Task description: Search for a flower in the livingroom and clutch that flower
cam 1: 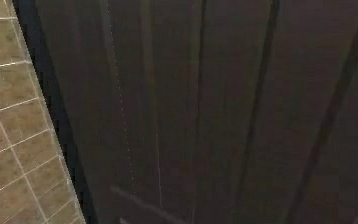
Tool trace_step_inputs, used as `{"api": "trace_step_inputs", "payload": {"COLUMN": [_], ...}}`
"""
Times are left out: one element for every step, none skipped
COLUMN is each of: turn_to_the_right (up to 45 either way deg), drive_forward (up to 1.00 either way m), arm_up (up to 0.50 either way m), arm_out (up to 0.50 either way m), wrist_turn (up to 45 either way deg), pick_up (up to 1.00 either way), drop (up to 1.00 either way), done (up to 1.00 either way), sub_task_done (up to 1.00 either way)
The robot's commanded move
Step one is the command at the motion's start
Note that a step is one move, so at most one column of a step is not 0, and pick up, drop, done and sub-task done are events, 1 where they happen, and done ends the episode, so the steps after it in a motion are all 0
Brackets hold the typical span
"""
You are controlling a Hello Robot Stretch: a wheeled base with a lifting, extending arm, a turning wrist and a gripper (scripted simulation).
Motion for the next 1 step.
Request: {"api": "trace_step_inputs", "payload": {"turn_to_the_right": [-15.0], "drive_forward": [0.0], "arm_up": [0.0], "arm_out": [0.0], "wrist_turn": [0.0], "pick_up": [0.0], "drop": [0.0], "done": [0.0], "sub_task_done": [0.0]}}
